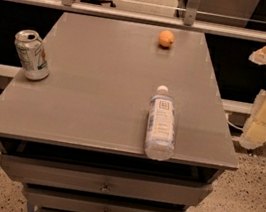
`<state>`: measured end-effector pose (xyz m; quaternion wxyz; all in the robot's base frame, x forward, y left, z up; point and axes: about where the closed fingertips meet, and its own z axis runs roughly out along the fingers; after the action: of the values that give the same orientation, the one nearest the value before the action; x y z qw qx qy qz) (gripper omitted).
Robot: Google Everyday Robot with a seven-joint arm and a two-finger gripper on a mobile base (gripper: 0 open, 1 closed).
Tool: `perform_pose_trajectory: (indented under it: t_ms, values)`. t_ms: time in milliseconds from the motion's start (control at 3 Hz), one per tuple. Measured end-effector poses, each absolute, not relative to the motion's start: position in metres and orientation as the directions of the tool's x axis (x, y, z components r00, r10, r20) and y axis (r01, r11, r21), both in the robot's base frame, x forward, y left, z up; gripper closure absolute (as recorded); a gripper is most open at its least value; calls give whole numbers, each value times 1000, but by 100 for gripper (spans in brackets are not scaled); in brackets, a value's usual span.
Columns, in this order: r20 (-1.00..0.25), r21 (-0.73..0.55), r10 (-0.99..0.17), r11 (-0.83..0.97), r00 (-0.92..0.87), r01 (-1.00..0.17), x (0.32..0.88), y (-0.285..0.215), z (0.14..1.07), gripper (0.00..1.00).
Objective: Place blue plastic bottle upright
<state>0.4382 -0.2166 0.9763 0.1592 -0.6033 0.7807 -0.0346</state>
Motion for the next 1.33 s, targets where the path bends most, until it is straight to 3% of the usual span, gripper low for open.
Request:
perform_pose_trajectory:
  t_ms: [667,1333]
  values:
    - [-237,-240,-937,311,-255,-920,450,-200,971,0]
    - [-356,-92,-814,520,-460,-849,518,-128,928,0]
